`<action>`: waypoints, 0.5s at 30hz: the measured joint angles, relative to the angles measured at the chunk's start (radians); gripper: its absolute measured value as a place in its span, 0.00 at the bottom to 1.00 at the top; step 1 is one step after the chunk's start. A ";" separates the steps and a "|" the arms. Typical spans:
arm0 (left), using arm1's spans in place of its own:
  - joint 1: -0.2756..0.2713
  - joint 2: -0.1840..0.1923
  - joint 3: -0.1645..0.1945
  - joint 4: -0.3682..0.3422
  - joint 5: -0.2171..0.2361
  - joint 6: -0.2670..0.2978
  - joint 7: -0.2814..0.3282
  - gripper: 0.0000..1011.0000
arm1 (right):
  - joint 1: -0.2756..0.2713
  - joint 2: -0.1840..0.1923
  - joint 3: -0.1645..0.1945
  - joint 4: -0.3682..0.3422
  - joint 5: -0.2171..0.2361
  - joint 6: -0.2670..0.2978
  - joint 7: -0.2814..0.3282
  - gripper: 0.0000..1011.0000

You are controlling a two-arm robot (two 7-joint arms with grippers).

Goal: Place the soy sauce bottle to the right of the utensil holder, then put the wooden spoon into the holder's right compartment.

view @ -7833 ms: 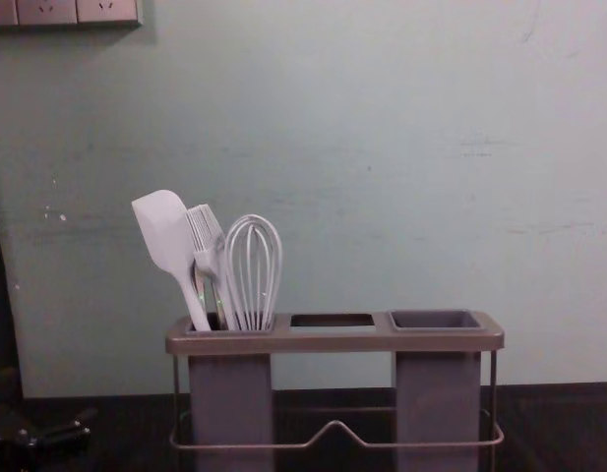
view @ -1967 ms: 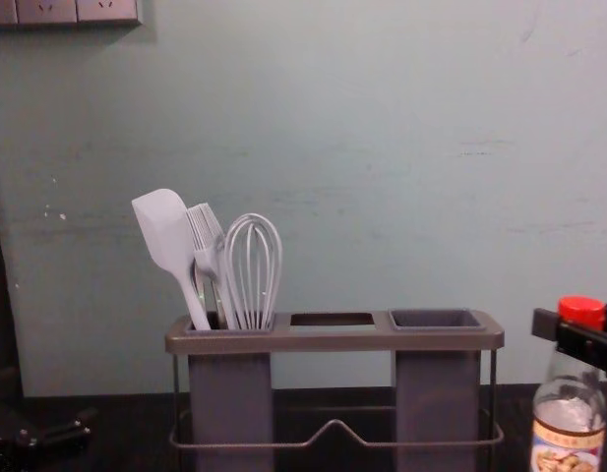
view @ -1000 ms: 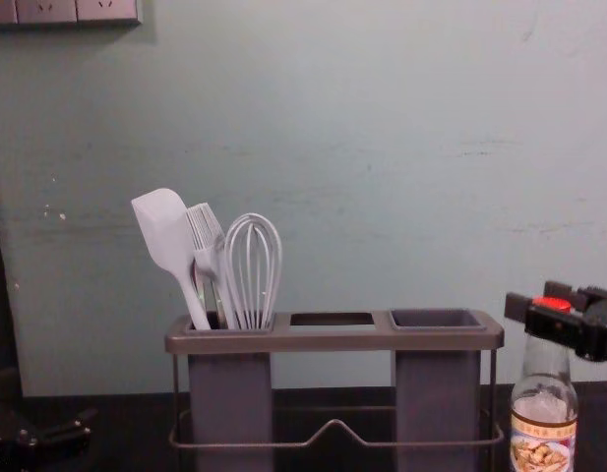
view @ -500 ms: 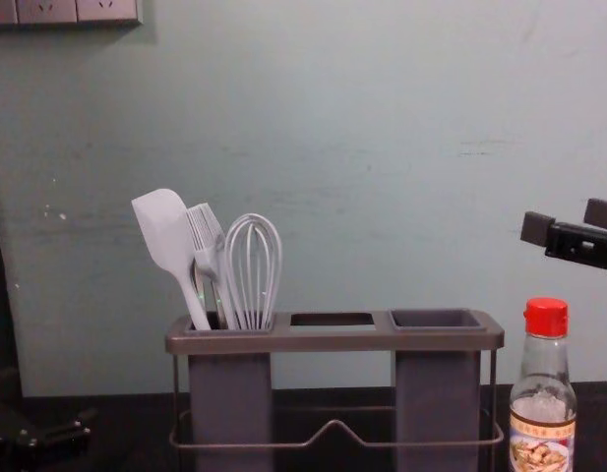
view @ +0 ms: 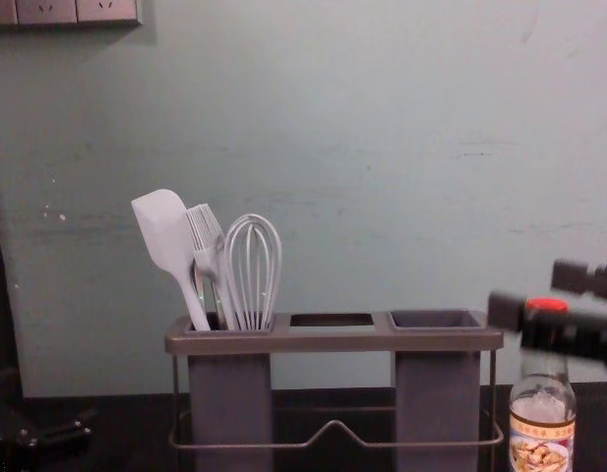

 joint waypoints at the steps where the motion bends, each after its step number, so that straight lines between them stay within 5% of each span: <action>1: 0.000 0.000 0.000 0.000 0.000 0.000 0.000 0.99 | -0.006 0.002 -0.005 -0.003 -0.006 0.002 -0.001 0.99; 15: 0.000 0.000 0.000 0.000 0.000 0.000 0.000 0.99 | -0.053 0.002 -0.093 -0.001 -0.110 0.060 -0.023 0.99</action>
